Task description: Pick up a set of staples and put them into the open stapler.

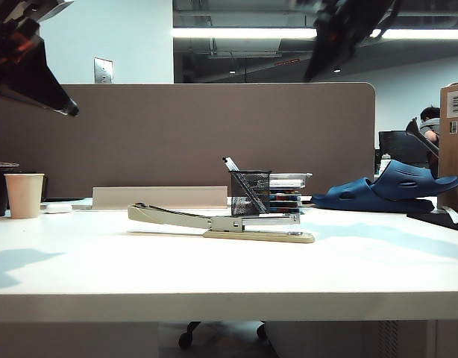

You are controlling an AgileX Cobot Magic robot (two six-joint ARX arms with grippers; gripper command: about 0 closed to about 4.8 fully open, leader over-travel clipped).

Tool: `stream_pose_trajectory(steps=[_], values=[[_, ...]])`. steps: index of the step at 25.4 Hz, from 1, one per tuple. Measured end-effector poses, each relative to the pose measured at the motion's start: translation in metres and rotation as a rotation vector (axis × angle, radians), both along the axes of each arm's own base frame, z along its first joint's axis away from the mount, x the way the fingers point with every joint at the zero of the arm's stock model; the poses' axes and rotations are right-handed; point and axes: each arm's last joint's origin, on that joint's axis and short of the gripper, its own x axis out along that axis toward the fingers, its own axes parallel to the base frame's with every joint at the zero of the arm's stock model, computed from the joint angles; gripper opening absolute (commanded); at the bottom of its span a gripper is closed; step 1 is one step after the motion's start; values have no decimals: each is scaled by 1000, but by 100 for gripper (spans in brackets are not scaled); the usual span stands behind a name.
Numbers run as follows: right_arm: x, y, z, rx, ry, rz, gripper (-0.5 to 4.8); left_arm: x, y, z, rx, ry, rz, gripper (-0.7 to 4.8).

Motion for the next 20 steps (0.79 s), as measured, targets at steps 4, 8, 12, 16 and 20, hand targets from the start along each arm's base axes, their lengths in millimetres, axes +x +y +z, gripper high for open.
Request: stream_pose_trajectory(steps=[4,8,12,16,20], values=[[-26,-52,42,125,-44,-152,-9,-3,5,19,36,-142,153,-5],[-49,-76,66,180,-80,-227,-9,-8,11,47,42,-255,297,-5],[-72,-91,86,246,-104,-305,-9,-19,22,77,33,-365,376,-5],[-97,-96,107,286,-154,-380,-9,-32,33,93,6,-430,440,-5],[-134,-96,129,290,-222,-466,-9,-55,46,104,-45,-449,525,-5]])
